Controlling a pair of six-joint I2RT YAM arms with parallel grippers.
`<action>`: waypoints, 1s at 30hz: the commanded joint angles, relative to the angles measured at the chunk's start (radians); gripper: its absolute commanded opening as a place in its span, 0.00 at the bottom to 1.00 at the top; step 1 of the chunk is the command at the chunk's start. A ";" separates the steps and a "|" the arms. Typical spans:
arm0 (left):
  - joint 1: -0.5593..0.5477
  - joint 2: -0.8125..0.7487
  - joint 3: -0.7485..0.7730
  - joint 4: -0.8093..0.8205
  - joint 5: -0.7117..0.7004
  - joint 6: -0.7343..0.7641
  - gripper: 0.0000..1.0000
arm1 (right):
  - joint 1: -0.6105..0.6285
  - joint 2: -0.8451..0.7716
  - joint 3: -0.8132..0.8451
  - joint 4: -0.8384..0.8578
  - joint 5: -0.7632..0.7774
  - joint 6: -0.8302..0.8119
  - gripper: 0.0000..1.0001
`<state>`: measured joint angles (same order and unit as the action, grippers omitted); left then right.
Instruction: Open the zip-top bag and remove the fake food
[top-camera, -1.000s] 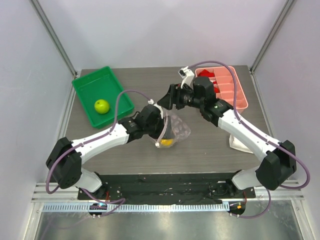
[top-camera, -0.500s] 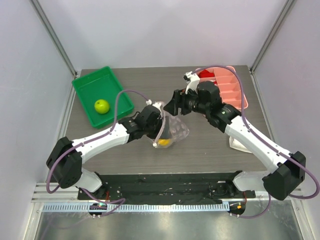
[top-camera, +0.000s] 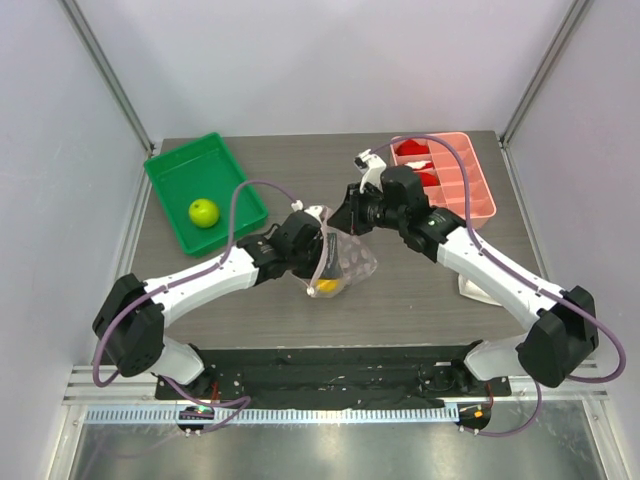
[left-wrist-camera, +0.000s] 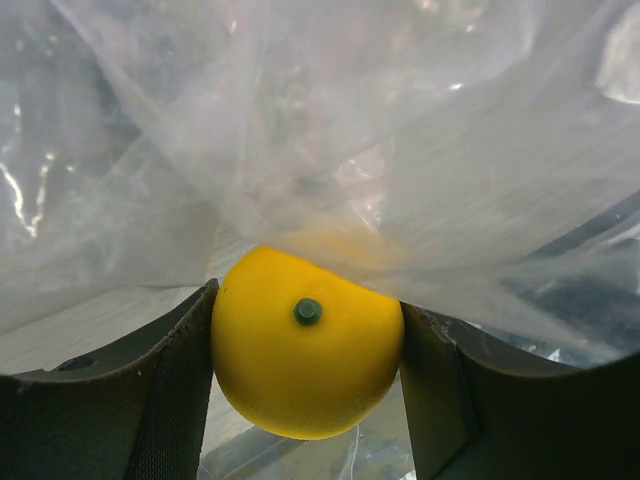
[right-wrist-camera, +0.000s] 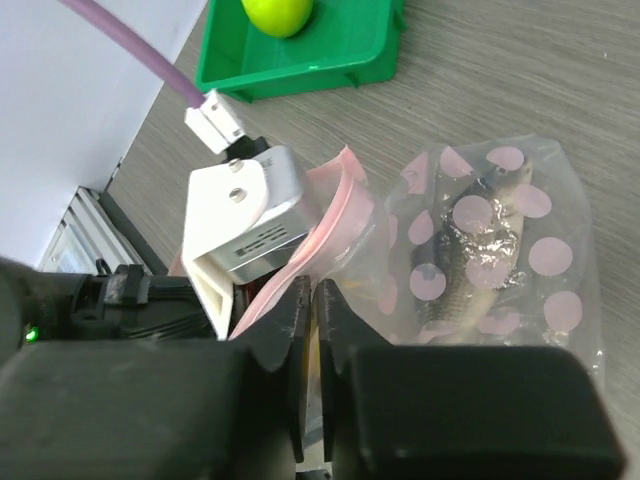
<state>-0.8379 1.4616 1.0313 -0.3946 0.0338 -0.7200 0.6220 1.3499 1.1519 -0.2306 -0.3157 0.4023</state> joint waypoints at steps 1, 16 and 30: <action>-0.009 -0.047 -0.014 0.032 -0.011 0.039 0.00 | -0.001 0.014 0.042 0.030 0.058 0.001 0.02; -0.044 -0.378 -0.289 0.281 -0.469 0.028 0.00 | -0.081 -0.018 -0.004 0.031 -0.089 0.068 0.02; 0.043 -0.112 0.263 -0.242 -0.370 -0.341 0.00 | -0.034 -0.064 0.023 0.015 -0.181 -0.011 0.02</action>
<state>-0.8364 1.3334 1.1664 -0.4484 -0.4110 -0.8898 0.5816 1.3033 1.1343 -0.2047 -0.4831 0.4671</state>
